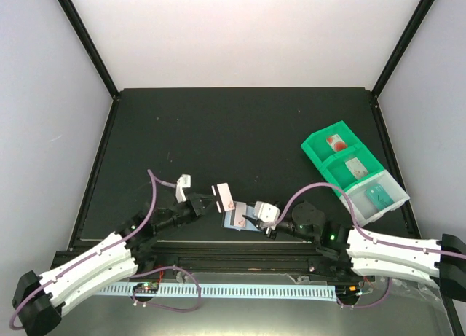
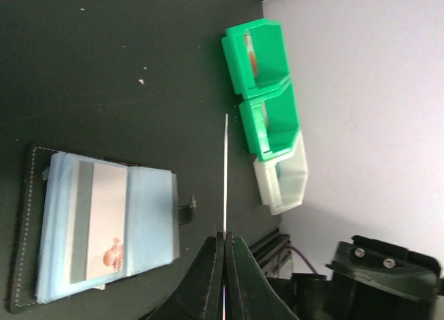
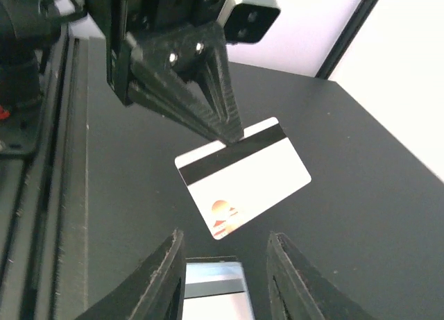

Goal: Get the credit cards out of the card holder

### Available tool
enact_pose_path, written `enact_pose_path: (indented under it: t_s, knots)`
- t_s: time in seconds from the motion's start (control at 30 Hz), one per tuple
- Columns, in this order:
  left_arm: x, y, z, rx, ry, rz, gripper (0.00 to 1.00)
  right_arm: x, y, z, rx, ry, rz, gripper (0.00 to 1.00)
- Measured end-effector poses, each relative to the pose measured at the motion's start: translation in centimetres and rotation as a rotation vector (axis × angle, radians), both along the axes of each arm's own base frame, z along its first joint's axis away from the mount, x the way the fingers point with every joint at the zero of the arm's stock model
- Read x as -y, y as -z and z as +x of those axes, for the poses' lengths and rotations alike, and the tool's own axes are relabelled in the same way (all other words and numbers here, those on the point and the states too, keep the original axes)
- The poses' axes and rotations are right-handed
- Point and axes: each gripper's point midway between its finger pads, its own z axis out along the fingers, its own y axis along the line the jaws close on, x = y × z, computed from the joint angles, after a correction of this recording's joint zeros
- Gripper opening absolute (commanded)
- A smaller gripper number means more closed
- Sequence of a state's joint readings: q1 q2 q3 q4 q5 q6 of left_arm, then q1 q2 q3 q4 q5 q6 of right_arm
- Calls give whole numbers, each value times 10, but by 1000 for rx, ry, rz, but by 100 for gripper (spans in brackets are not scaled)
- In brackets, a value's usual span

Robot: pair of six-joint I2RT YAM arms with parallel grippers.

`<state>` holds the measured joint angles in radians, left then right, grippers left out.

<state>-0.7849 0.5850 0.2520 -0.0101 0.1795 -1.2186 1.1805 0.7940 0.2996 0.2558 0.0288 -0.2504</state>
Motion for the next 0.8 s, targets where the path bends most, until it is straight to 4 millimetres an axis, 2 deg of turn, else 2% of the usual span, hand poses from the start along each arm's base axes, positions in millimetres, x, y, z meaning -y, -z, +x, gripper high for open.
enact_pose_path:
  t_s: [0.3, 0.6, 0.7, 0.8]
  knots:
    - [-8, -21, -5, -8, -39, -97, 2, -29, 16, 8, 248, -32, -180, 44]
    - [-8, -9, -8, -62, -36, -106, 2, -50, 40, 4, 402, -52, -306, 45]
    - [-6, -6, -11, -84, -26, -111, 2, -56, 42, 6, 459, -33, -335, 40]
    - [-4, -3, -13, -109, -11, -119, 2, -58, 40, 9, 507, -12, -348, 28]
